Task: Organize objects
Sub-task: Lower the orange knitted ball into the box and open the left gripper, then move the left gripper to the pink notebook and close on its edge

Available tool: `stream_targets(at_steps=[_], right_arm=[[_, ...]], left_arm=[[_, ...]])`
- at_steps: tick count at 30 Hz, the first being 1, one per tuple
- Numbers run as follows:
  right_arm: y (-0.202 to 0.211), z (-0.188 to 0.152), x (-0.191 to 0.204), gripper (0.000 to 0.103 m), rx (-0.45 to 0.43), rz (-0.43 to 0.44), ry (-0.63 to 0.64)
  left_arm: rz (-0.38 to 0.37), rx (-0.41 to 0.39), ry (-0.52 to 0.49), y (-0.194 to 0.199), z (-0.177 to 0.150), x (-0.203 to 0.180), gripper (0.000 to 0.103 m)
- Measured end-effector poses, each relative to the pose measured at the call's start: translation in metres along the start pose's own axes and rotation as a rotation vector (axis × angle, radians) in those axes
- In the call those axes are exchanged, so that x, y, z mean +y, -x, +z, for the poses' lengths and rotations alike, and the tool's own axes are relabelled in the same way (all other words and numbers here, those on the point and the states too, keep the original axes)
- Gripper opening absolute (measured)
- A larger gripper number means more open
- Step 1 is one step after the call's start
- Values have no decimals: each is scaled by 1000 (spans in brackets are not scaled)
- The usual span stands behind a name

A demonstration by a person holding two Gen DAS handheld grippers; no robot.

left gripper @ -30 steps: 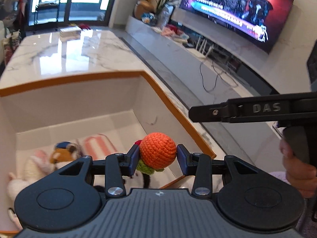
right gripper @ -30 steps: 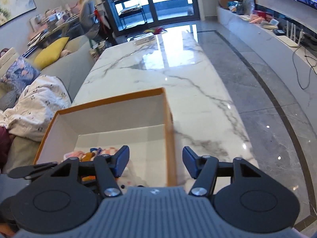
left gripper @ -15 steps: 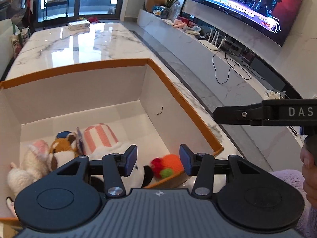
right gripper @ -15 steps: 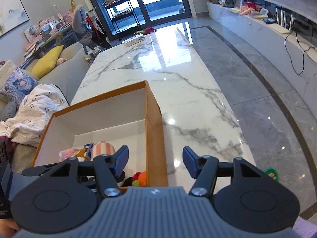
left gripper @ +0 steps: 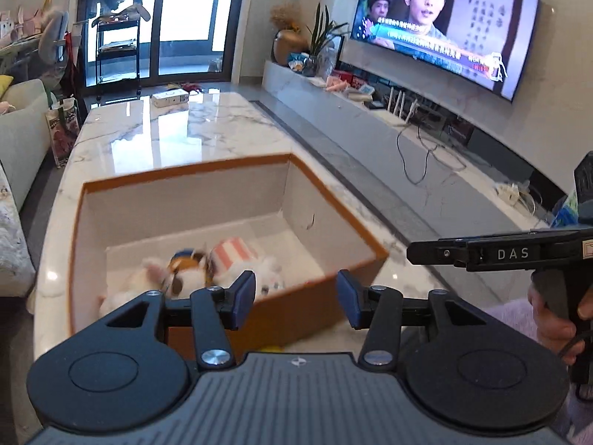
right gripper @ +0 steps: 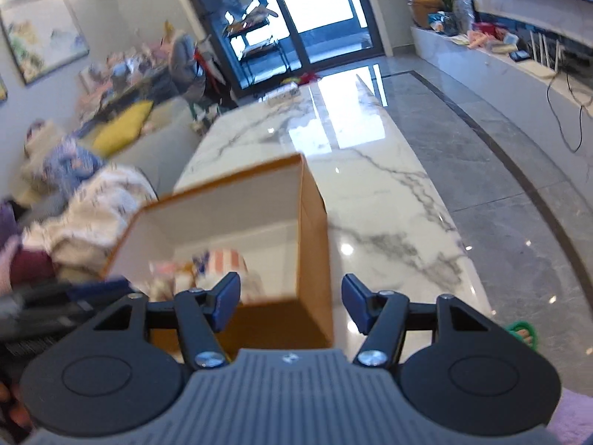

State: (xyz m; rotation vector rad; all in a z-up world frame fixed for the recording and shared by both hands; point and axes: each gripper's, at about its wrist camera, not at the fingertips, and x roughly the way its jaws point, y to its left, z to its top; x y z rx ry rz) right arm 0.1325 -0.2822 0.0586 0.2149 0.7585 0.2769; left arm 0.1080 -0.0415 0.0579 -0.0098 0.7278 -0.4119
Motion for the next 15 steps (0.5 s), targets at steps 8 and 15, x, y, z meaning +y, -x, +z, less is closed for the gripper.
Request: stream_targets(at_steps=[8,15], right_arm=[[7,-61,34,63,66,71,157],[-17,-111,57,61,194,65,213]], left_arm=[[41,110,-123,-3,-64,-15,58],[129,213,-327,-22,-117,-33,59]])
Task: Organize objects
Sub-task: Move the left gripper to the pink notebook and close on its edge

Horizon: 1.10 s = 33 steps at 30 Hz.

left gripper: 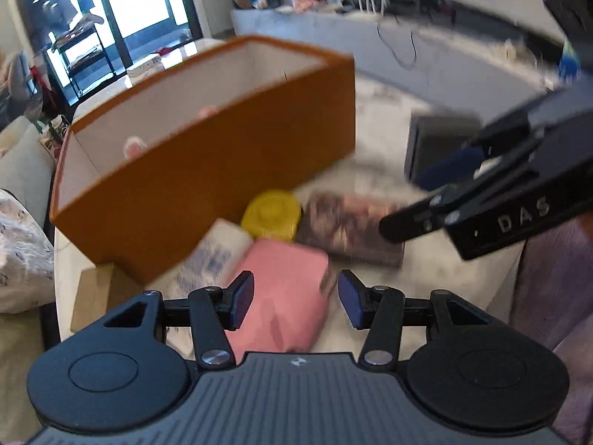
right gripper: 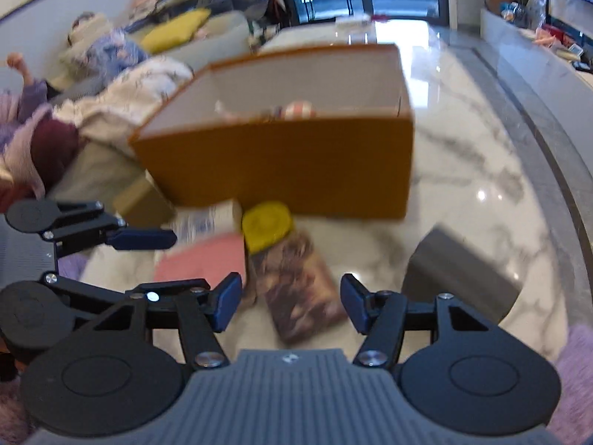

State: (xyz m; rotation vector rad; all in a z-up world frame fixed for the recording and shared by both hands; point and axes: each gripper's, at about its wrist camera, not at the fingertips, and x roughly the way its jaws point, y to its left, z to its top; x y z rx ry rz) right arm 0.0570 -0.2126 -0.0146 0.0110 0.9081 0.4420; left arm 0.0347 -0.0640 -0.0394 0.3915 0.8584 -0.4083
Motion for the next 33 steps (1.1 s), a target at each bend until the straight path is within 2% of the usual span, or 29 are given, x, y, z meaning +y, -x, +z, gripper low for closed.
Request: stream_targets(at_steps=[9,13,21,26,32,33], right_arm=[[-15,-16,1,61,51,-58,-14],[-17,-15,4,61,58,-80,1],[-22,-14,8,61,63,-103,22],[-21,-13,11,61,55,-100,32],[-16,-11,22,61,28,-58,74],[-15,-10,24,58,25,-52,76]], left_arm=[[108,33,-156,-21,-23,-23,60],[148,16,-196,-26,-25,-30,63],[107,-1,-137,-29,-23,-21,58],[69,-30,-98,-16,-18,-16,38],[35,-80,29,5,-7,6,24],[27,-90,58,9,-4,10,23]])
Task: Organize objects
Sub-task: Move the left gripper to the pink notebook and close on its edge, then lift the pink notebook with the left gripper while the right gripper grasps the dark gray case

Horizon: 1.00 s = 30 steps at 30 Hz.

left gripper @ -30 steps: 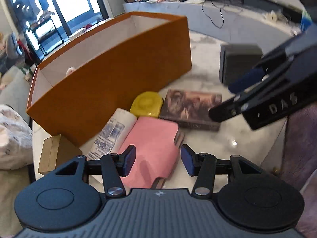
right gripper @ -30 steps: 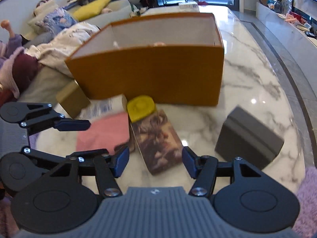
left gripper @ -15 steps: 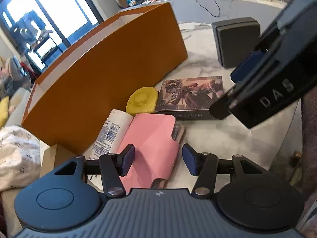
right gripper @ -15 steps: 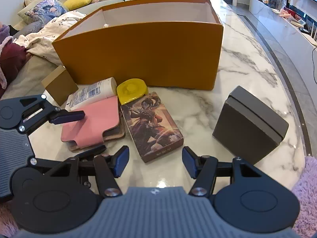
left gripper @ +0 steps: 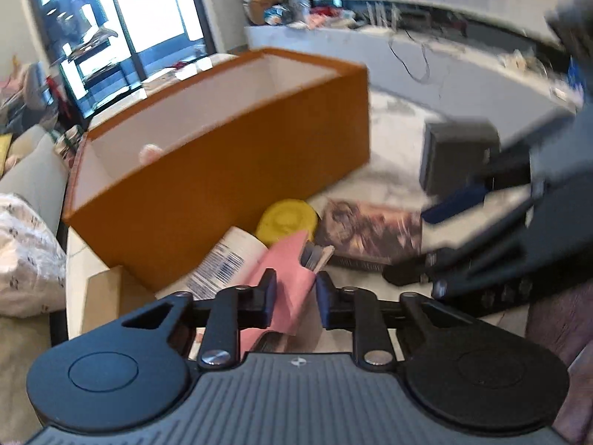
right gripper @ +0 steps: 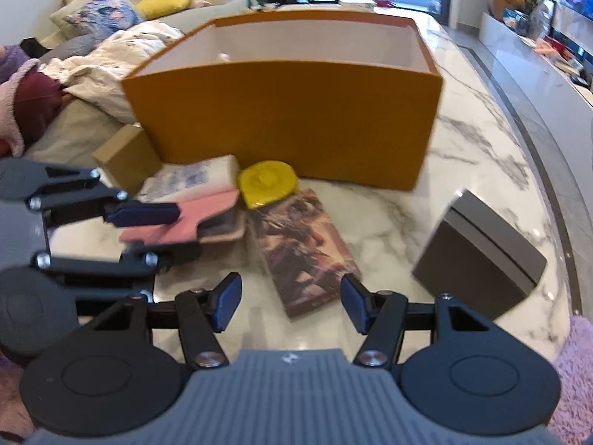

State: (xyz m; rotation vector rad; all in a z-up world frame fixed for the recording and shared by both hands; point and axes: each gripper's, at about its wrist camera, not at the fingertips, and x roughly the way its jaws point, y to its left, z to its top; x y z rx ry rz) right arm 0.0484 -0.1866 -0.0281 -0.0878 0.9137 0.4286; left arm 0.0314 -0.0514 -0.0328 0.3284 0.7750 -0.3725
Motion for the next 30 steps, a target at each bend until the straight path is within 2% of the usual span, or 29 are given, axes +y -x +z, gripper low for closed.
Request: stream_targets(at_steps=[3,5,7,11,14,19,21,24,26,28,30], right_arm=[[-1,4,6,45,1,38,3],[-4,7,9,27,7,59,-7],[-9,11,12,18,14,89,-15],[-22,22,13,14,15,136,-70],[-28,28,16,14,17,141,-88],[-32,27,21,14,30,132,-80],[-34,25,17,14,36,139,-98],[-36,21,11,14,43,150,-126],[-34,19,8,15,37,145,-129],[-30,18,5,16,29,144,-127],[-26,17,3,16,22,142,-118]], left_arm=[[-101,-4,138,8,7,22,21],[-144,-8,208,10,8,34,17],[-178,5,265,10,7,44,13],[-172,7,283,10,4,51,13],[-154,20,245,10,4,47,15],[-198,41,252,5,1,46,21],[-242,49,271,2,-1,47,22],[-267,72,298,-4,-2,48,32],[-232,102,272,-9,-3,42,45],[-164,118,205,-12,-4,31,43],[-135,115,175,-13,-4,24,43]])
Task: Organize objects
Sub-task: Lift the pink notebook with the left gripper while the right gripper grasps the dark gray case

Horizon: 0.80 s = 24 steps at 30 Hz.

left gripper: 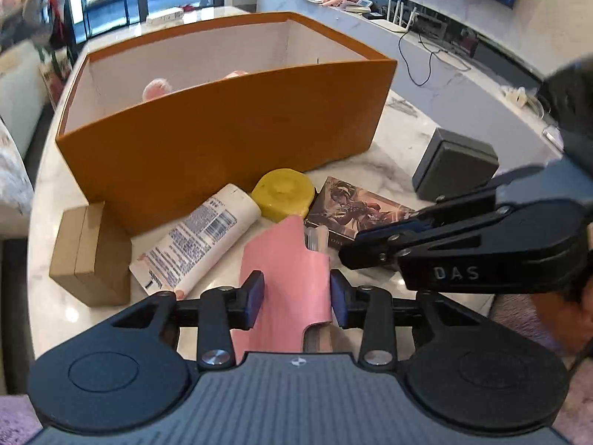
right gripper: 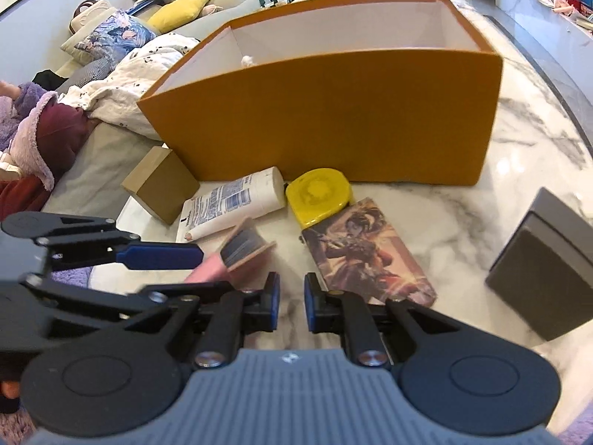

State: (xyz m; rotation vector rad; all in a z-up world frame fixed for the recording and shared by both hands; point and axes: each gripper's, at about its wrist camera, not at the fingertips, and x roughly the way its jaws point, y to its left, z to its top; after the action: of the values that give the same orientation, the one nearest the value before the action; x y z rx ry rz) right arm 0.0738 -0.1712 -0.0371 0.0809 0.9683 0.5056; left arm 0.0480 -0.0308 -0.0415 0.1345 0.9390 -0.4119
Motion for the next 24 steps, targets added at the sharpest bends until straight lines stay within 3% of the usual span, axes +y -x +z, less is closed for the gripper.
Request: stream_targets(at_steps=[3,8,24], right_arm=[[0,1,-1,15,3,-8,-1],[-9,4,-7,15,31,73,-81],[-25,41,41,15,25,165,-53]], left_arm=[[22,-10,-18,1,0,-2,38],[56,-38,-16,13,0,1,28],[142,-37,39,22,-7,30,26]])
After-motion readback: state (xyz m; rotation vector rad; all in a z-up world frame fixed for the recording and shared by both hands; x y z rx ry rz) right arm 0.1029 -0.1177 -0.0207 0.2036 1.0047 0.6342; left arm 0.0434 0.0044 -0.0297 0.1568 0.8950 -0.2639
